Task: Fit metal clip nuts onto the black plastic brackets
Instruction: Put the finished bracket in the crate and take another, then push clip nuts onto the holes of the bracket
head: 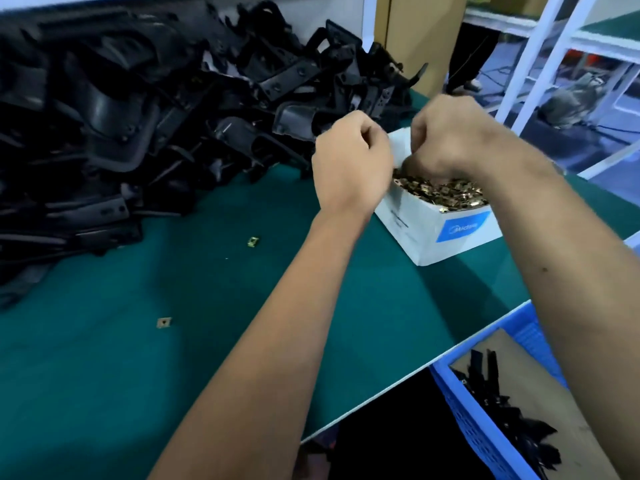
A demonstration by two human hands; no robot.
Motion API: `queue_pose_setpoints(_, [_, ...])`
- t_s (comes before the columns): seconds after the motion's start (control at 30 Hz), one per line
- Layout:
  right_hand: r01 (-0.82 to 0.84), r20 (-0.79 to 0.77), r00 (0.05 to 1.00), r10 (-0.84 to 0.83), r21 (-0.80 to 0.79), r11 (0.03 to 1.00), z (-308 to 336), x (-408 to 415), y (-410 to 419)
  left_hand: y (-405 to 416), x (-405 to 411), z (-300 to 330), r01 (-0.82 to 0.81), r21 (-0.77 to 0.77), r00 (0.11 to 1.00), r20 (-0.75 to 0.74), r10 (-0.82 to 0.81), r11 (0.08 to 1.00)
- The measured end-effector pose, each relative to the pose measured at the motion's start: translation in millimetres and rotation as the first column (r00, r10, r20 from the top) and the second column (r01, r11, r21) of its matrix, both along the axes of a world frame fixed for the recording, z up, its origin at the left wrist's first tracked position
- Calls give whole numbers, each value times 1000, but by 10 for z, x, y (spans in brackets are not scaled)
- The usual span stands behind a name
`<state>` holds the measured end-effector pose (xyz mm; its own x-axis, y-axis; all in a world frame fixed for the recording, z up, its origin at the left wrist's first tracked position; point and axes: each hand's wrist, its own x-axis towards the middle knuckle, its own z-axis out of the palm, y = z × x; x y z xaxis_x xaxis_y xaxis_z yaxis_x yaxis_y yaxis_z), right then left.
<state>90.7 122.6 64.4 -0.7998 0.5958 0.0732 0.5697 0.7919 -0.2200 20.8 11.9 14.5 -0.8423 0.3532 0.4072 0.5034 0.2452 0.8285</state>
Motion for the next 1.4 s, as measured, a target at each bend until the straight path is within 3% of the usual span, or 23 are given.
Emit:
queue_pose_setpoints(0.07, [36, 140, 989, -38, 14, 999, -35, -36, -88, -181, -131, -55, -47, -38, 999, -23, 46, 998])
queue_pose_setpoints(0.1, [67, 111, 991, -73, 53, 996, -48, -64, -121, -271, -194, -86, -85, -63, 996, -32, 83, 994])
queue_pose_setpoints(0.17, [79, -132, 989, -63, 115, 990, -69, -228, -286, -503, -353, -151, -177, -111, 984, -40, 173, 978])
queue_pose_setpoints(0.23, [-85, -324, 941, 100, 61, 995, -123, -455, -635, -772, -518, -215, -277, -139, 961, -50, 272, 951])
queue_pose_setpoints(0.27, [-214, -320, 925, 206, 9, 977, -181, -555, -831, -908, -599, -245, -342, -164, 940, -70, 334, 925])
queue_pose_setpoints(0.33, [-388, -167, 915, 367, -117, 914, -401, -707, -1190, -1227, -772, -322, -488, -221, 873, -113, 475, 845])
queue_pose_setpoints(0.43, [-382, 40, 917, 396, -195, 903, -777, -843, -1492, -1802, -1004, -421, -693, -271, 719, -185, 670, 668])
queue_pose_setpoints(0.5, [-381, 46, 916, 398, -202, 902, -942, -915, -1575, -2183, -1154, -461, -764, -326, 638, -242, 731, 558])
queue_pose_setpoints(0.63, [-432, -89, 902, 423, -153, 889, -1158, -953, -1626, -2614, -1317, -559, -689, -570, 695, -344, 631, 448])
queue_pose_setpoints(0.77, [-498, -295, 841, 453, -96, 862, -1294, -937, -1718, -2755, -1346, -656, -682, -521, 727, -403, 556, 514])
queue_pose_setpoints(0.9, [-590, -435, 755, 492, -123, 798, -1350, -997, -1868, -2833, -1292, -726, -691, -268, 717, -364, 594, 671])
queue_pose_setpoints(1.07, [-670, -477, 691, 543, -141, 729, -1415, -1070, -2010, -2727, -1049, -597, -781, -35, 554, -500, 666, 623])
queue_pose_setpoints(1.17, [-633, -565, 709, 423, -244, 735, -1431, -1121, -1974, -2516, -819, -492, -557, 178, 578, -618, 533, 811])
queue_pose_setpoints(1.2, [-621, -630, 714, 306, -367, 693, -1414, -1125, -1955, -2450, -768, -462, -465, 226, 600, -630, 492, 856])
queue_pose_setpoints(1.23, [-618, -679, 718, 156, -519, 590, -1390, -1117, -1930, -2394, -734, -438, -383, 256, 643, -615, 455, 887])
queue_pose_setpoints(1.3, [-617, -658, 742, -130, -745, 252, -1329, -1081, -1854, -2327, -698, -414, -255, 282, 745, -552, 374, 925])
queue_pose_setpoints(1.37, [-590, -550, 787, -279, -803, -84, -1277, -1042, -1740, -2306, -662, -456, -159, 231, 773, -576, 266, 960])
queue_pose_setpoints(1.4, [-573, -506, 805, -309, -798, -186, -1255, -1031, -1684, -2296, -635, -504, -109, 169, 766, -614, 191, 980])
